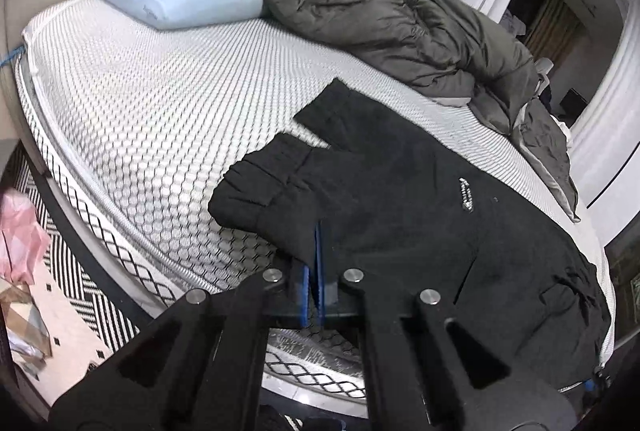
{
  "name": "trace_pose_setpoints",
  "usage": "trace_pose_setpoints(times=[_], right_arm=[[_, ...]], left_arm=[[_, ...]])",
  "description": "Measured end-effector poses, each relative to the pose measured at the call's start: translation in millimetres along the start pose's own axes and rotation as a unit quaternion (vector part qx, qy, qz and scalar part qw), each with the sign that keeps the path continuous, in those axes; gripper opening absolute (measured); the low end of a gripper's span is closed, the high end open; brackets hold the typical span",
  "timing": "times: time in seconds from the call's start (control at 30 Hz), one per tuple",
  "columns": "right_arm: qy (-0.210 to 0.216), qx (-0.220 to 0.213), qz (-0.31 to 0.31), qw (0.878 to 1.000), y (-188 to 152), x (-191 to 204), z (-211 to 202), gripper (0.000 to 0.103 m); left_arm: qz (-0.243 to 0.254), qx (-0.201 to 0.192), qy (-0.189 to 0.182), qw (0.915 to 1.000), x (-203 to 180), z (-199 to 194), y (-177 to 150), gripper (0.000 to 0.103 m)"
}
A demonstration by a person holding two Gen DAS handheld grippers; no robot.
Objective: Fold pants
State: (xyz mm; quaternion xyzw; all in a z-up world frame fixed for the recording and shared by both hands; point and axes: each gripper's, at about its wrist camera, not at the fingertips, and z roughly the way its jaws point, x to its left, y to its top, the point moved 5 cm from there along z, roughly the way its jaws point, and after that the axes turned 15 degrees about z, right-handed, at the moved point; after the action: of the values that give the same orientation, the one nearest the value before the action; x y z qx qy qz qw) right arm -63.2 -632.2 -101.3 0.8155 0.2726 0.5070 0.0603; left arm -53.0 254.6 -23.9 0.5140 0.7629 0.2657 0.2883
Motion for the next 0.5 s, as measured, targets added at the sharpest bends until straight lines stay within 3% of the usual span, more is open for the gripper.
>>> trace_pose_setpoints(times=[0.07, 0.13, 0.27, 0.3, 0.33, 0.37, 0.5], right_arm=[[0.002, 0.015, 0.034, 0.999, -0.8, -16.0, 3.5, 0.048], [0.032, 0.020, 0.060, 0.997, -1.0, -24.6, 2.6, 0.050], [0.038, 0.022, 0.072, 0.996, 3.0, -28.1, 15.5, 0.050], [0.042, 0.024, 0.082, 0.995, 5.2, -28.5, 21.3, 0.039], [0.044, 0.018, 0.083, 0.995, 8.6, -26.3, 23.4, 0.019], [0.041, 0.010, 0.073, 0.996, 10.7, -21.2, 21.4, 0.013], [0.042, -0.045, 0.028, 0.998, 22.4, -1.8, -9.8, 0.012]], left_arm=[[-0.005, 0.003, -0.004, 1.0000, 2.8, 2.0, -3.7, 0.000], [-0.004, 0.003, -0.007, 1.0000, 4.1, 2.4, -4.2, 0.000], [0.001, 0.001, -0.006, 1.0000, 2.4, 3.7, -1.0, 0.000], [0.002, 0.000, -0.005, 1.0000, 1.6, 3.9, -0.5, 0.000], [0.002, -0.001, -0.004, 1.0000, 1.8, 4.4, 0.3, 0.000], [0.001, 0.000, -0.005, 1.0000, 2.2, 5.6, 1.5, 0.000], [0.000, 0.005, -0.004, 1.0000, 3.6, 10.5, 0.3, 0.000]])
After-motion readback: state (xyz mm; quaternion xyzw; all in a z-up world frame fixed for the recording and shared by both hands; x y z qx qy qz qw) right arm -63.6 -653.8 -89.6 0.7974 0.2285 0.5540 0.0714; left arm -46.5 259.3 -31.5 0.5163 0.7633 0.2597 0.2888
